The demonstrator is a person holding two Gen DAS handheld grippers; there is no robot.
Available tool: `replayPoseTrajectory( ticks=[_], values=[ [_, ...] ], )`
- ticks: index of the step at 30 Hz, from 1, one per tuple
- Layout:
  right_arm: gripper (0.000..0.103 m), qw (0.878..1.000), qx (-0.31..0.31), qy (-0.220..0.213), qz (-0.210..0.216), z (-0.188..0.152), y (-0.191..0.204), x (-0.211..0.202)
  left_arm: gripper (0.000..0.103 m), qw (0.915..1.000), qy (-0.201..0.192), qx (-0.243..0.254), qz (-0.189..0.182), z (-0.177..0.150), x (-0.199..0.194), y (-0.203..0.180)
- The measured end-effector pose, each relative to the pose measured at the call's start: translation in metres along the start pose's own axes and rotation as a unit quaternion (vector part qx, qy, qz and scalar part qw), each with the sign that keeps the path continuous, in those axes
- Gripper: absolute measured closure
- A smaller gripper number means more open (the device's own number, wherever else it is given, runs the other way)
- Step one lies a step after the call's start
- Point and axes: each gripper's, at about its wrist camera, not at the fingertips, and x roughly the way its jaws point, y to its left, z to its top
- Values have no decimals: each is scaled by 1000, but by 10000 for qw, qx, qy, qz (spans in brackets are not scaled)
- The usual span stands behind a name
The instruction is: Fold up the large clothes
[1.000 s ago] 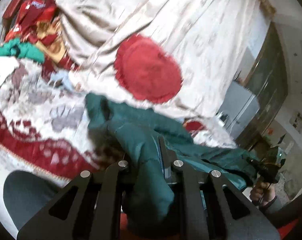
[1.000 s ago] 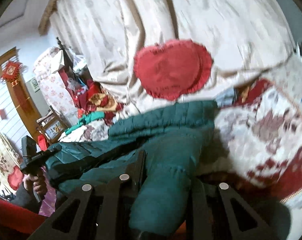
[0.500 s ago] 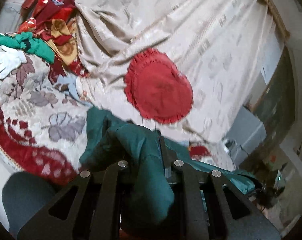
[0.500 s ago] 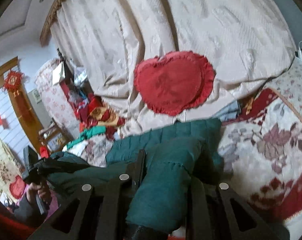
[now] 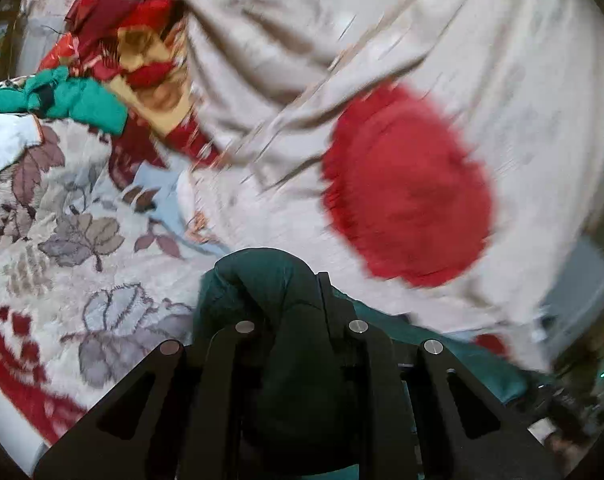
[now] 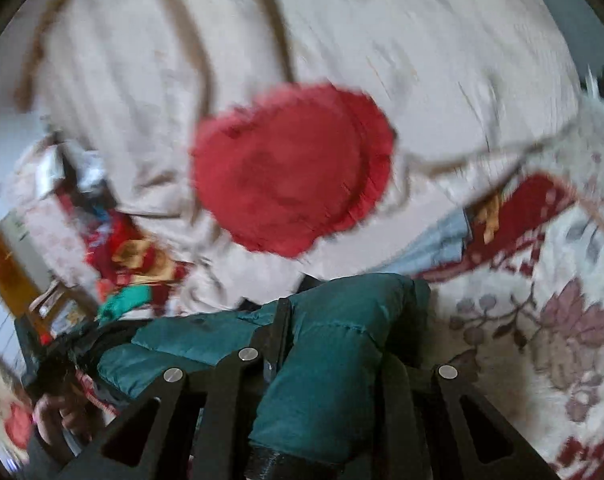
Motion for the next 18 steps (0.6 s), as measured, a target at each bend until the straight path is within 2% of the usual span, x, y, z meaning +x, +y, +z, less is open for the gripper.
replayPoseTrajectory(
  ticks=[3,6,8,12,15,17,18],
  values=[
    [87,9971,398,522,-382,10,-20,58,89,9978,464,40,465,-4,62,3],
    [87,9933,381,819,-725,13,-34,112,87,9938,661,286,845,-12,101,2],
    [87,9916,312,997,-760,8,-42,136,86,9929,728,295,892,-19,118,6],
    [87,9893,227,1110,-924,-2,-46,157,86,9923,732,122,988,-27,130,11],
    [84,9884,152,1144,-985,-2,-44,162,85,9939,773,-145,774,-23,126,16],
    [81,9884,334,1175,-904,0,-45,157,75,9937,823,-659,379,-16,120,24],
    [77,9885,432,1171,-848,1,-46,157,66,9918,839,-961,120,-13,115,29]
  ],
)
